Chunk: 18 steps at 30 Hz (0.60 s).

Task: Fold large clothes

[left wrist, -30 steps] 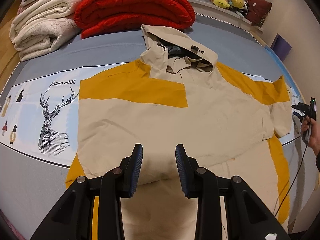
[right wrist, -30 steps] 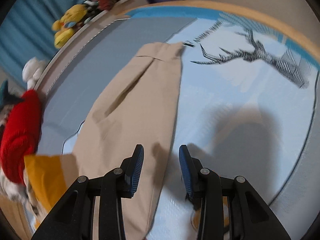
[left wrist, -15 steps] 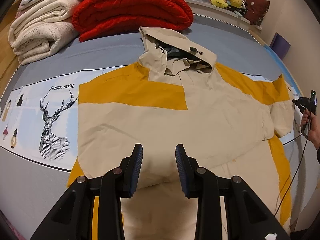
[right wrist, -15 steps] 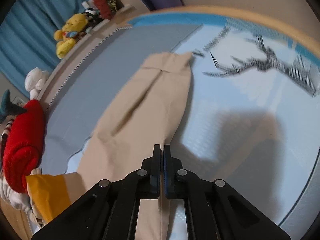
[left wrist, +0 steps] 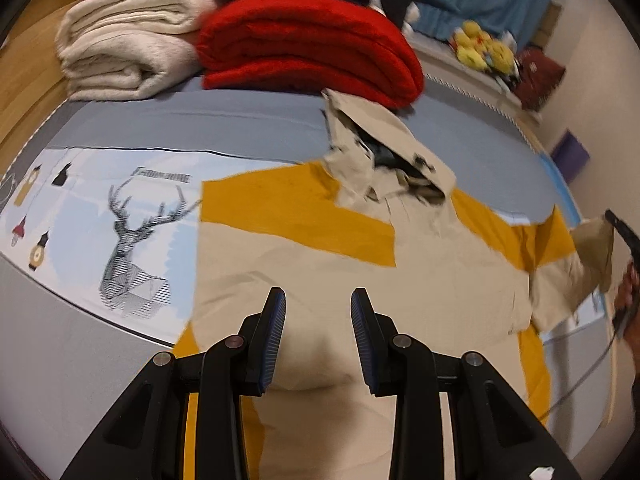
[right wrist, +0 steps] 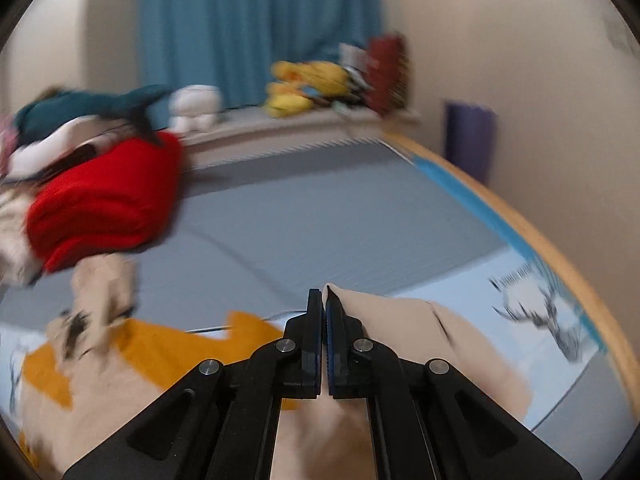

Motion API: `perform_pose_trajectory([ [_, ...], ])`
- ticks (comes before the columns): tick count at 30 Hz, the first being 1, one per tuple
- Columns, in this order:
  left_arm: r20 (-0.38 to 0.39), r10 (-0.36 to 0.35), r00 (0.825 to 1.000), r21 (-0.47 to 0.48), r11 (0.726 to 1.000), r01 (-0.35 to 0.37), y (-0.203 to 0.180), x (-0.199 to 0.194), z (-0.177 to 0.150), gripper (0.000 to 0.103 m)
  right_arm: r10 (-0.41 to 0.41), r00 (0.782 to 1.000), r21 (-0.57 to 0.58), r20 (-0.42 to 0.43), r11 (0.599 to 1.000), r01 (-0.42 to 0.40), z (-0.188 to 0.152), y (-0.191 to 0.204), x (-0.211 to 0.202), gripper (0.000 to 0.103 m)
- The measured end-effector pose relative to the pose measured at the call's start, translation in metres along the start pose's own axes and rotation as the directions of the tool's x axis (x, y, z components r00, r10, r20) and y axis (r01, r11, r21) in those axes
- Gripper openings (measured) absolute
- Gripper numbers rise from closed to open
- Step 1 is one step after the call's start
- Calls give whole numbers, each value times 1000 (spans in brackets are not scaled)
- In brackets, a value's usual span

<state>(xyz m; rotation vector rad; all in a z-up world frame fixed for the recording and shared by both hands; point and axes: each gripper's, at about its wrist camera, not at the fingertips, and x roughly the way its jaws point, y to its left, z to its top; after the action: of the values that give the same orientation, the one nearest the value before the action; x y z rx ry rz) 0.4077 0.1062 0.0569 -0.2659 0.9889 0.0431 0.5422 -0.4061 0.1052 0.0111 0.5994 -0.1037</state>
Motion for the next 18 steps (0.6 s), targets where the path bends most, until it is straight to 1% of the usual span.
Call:
perform_pose_trajectory([
  [2,12,-6,1000,-50,999,6,14,-8,4,30,99,995,-85,28,992,-96,-4,68,-27,2],
  [4,16,-14,1000,-83,996,15,24,-14,5,30,190,981,-159,28,970,-183,-17,126,-47,2],
  [5,17,-18,1000,-94,995,19,29,-16,5,30,245,969,-190,20,953,-236,-26,156,-57,2],
  [6,22,-22,1000,-105,994,24,34,-21,5,30,312,950,-206,-5,929,-307,-38,188,-67,2],
  [7,25,-21,999,-109,994,24,37,-23,6,30,354,935,-203,-28,914,-352,-47,206,-72,2],
  [9,26,-24,999,-121,992,27,44,-26,8,30,457,882,-165,-117,866,-471,-75,250,-79,3],
  [11,18,-30,999,-135,990,32,51,-27,10,30,503,840,-83,-203,846,-526,-101,268,-77,4],
  [13,1,-40,999,-152,988,40,56,-24,10,30,534,791,18,-300,832,-555,-123,274,-69,6],
  [14,-11,-49,999,-158,986,47,58,-22,11,30,532,780,60,-329,836,-545,-132,272,-70,6],
  [16,-31,-69,997,-161,985,63,58,-19,9,30,530,775,110,-345,843,-527,-140,256,-76,7],
  [17,-44,-81,996,-161,984,73,57,-16,8,30,523,780,118,-343,848,-517,-139,249,-83,8],
  [18,-57,-100,993,-161,983,89,56,-13,7,30,504,798,124,-329,861,-493,-137,238,-92,9],
])
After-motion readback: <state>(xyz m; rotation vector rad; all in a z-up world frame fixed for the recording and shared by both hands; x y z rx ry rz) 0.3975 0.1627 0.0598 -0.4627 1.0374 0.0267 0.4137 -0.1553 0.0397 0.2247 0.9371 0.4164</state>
